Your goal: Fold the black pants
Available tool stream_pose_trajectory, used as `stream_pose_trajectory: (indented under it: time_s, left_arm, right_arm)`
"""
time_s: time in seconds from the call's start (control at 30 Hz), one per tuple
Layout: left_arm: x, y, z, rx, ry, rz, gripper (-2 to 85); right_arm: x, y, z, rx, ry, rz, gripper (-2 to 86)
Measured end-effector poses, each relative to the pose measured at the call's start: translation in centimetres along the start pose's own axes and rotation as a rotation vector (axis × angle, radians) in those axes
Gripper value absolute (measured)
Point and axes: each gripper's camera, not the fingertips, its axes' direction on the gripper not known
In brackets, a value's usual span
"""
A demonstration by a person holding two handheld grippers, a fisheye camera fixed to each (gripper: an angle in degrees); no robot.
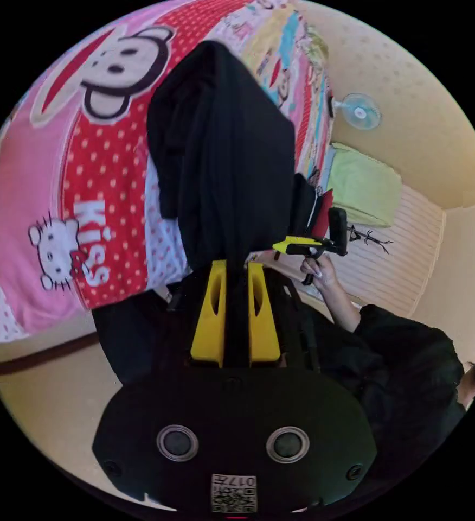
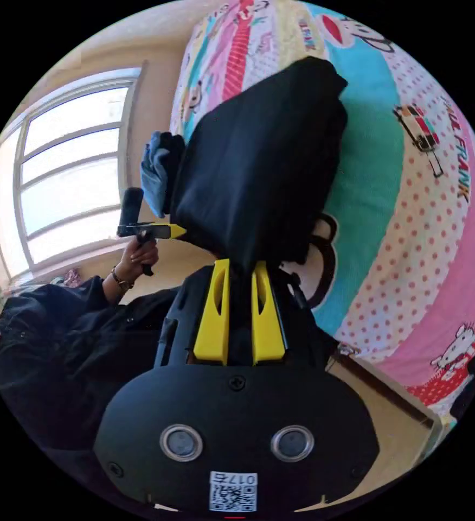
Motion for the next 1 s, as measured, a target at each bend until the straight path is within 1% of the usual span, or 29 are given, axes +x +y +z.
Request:
stream_pose_trajectory:
  time_s: [0.03,0.07,0.13,0.2,0.23,0.27,0.3,0.33,0.4,0.47,0.53,0.57,0.6,0.63,0.67,0.73,0.8,0.87,0.9,1.0]
  left_arm:
    - [-0.5,0.2,0.7,-0.039,0.001,-0.015,9.3]
    - [-1.3,0.5,1.5,-0.08,-0.006,-0.039,11.5]
    - [-1.8,0.5,1.0,-0.07,-0.035,-0.059,13.3]
    - [-1.3,-0.5,-1.5,0.039,-0.025,-0.033,14.9]
    - [-1.1,-1.0,-2.2,0.074,-0.018,-0.02,15.5]
    - [-0.6,-2.1,-3.7,0.149,-0.014,0.014,16.7]
    - [-0.1,-3.4,-5.1,0.224,-0.044,0.049,17.8]
    - [0.1,-4.2,-5.5,0.253,-0.066,0.061,18.9]
    - [-0.3,-8.1,-6.2,0.302,-0.107,0.049,23.7]
    - [-1.6,-11.4,-5.2,0.279,-0.069,0.005,25.6]
    - [-2.3,-13.3,-4.3,0.288,-0.092,-0.055,24.8]
    - [-1.9,-13.6,-4.1,0.312,-0.141,-0.1,23.8]
    - [-1.0,-13.7,-3.8,0.325,-0.186,-0.109,22.6]
    - [-0.5,-13.7,-3.6,0.325,-0.208,-0.1,19.3]
    - [0.6,-13.7,-2.6,0.287,-0.128,-0.019,12.8]
    - [1.1,-12.5,-2.2,0.33,-0.133,-0.046,11.9]
    - [1.0,-10.8,-2.0,0.315,-0.125,-0.069,10.7]
    - [1.0,-9.4,-2.3,0.273,-0.102,-0.067,9.8]
    - [1.4,-8.3,-3.0,0.251,-0.109,-0.04,9.3]
    - [2.3,-4.3,-6.8,0.271,-0.093,0.008,8.9]
  right_arm:
    - [1.9,0.9,0.6,-0.068,0.074,0.101,7.2]
    - [2.9,1.5,0.2,-0.089,0.107,0.137,8.2]
    - [3.8,1.7,-1.6,-0.042,0.063,0.141,9.9]
    - [4.6,1.0,-4.3,0.065,-0.025,0.144,12.2]
    - [5.1,0.3,-6.2,0.16,-0.089,0.146,13.7]
    - [5.6,-0.7,-7.8,0.258,-0.156,0.138,14.9]
    - [5.9,-1.2,-8.5,0.301,-0.183,0.131,15.5]
    - [6.4,-2.6,-9.2,0.362,-0.214,0.128,16.7]
    - [7.7,-5.2,-9.0,0.37,-0.206,0.164,19.0]
    - [9.3,-9.0,-6.6,0.3,-0.202,0.197,22.1]
    - [10.0,-11.1,-4.3,0.249,-0.212,0.196,23.1]
    - [9.7,-11.1,-4.6,0.295,-0.155,0.209,23.3]
    - [9.7,-11.2,-4.7,0.299,-0.142,0.218,22.9]
    - [9.5,-11.1,-5.0,0.318,-0.133,0.225,22.3]
    - [9.0,-10.8,-5.1,0.315,-0.17,0.179,18.8]
    - [8.8,-9.9,-5.0,0.315,-0.233,0.188,15.7]
    - [8.4,-8.8,-5.3,0.291,-0.228,0.205,13.3]
    - [6.9,-7.7,-6.2,0.235,-0.241,0.158,9.6]
    - [6.3,-7.4,-6.5,0.222,-0.248,0.144,9.1]
    - [2.1,-7.6,-8.3,0.136,-0.214,0.049,7.5]
